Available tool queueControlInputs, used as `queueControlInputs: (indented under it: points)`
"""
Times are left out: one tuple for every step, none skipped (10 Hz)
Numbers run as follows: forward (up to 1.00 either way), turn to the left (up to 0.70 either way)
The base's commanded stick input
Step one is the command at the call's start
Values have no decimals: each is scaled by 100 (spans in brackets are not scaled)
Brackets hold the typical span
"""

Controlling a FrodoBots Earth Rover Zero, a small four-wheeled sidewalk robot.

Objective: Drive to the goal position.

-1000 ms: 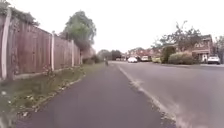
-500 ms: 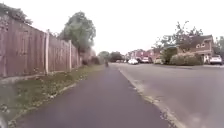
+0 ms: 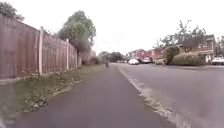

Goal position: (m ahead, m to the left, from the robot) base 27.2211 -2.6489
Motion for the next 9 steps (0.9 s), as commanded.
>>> queueControlInputs:
  points:
    - [95,0]
    - [96,0]
    - [98,0]
    - [100,0]
    - [100,0]
    - [100,0]
    - [100,0]
    - [100,0]
    - [100,0]
